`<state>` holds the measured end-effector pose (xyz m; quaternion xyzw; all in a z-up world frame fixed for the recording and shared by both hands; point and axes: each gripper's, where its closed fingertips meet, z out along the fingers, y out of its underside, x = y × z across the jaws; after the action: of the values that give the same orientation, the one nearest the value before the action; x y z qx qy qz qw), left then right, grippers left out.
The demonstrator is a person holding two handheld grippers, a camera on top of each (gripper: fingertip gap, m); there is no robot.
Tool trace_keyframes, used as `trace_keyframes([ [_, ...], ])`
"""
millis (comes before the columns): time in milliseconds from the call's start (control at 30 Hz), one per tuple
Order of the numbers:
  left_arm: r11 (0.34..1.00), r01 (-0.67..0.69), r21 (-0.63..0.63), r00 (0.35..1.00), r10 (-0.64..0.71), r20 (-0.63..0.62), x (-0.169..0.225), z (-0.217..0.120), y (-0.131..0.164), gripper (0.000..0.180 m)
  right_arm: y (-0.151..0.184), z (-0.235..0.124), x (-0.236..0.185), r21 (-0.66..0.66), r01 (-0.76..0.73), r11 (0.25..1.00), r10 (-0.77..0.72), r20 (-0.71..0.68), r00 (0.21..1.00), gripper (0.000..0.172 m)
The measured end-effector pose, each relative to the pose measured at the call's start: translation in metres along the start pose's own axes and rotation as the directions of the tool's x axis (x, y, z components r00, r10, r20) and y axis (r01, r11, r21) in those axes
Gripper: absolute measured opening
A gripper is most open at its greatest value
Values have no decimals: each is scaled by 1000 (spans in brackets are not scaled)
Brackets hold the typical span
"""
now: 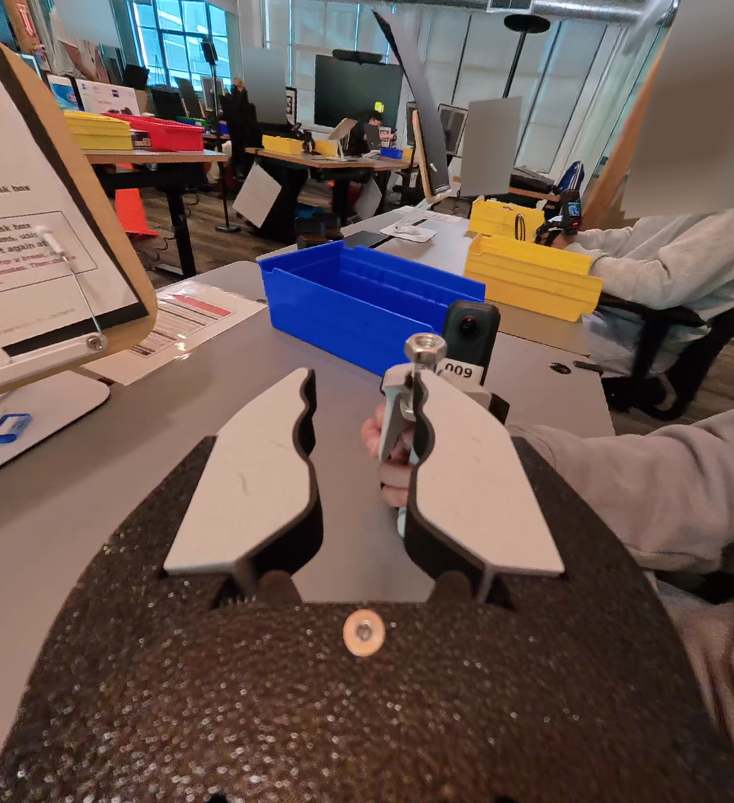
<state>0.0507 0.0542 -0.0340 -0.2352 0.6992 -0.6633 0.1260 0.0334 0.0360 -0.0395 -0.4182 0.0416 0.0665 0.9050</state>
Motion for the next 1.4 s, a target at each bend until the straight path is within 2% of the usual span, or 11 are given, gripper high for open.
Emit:
trace_keyframes([
  [133,999,8,41,998,-6,-57,13,4,-10,45,3,2,-1,-9,-2,1000,2,4,1000,9],
  [333,999,34,37,999,-33,-40,11,13,-3,50,3,2,-2,-10,-4,1000,4,8,1000,9],
  [433,999,33,21,997,-35,72,-10,1,5,41,-3,-1,0,31,-31,999,30,11,999,9],
  [500,1000,23,4,991,-23,132,-20,-5,9,44,-1,-1,3,3,-7,1000,7,-12,1000,9],
  [600,997,37,70,998,-41,45,-1,-1,-4,50,5,1,3,-18,-3,1000,2,-15,1000,9],
  [700,998,15,59,1000,-16,7,13,13,-5,57,7,2,0,-20,-9,1000,9,-4,1000,9],
  [867,996,63,65,997,-67,48,1,13,3,62,3,0,0,-3,-15,1000,15,-8,1000,9],
  [933,995,66,74,989,-75,123,-16,2,8,54,-3,-2,2,26,-27,999,27,-5,1000,9],
  [1000,998,49,28,978,-53,200,-32,-7,17,58,-4,-3,5,23,-15,1000,16,-27,1000,9],
  [1200,990,68,121,997,-73,34,6,12,-7,67,3,-1,3,-1,-19,1000,19,-17,1000,9],
  [1400,993,85,87,988,-95,121,-12,10,5,74,6,-2,6,-24,-19,1000,18,-38,999,9],
])
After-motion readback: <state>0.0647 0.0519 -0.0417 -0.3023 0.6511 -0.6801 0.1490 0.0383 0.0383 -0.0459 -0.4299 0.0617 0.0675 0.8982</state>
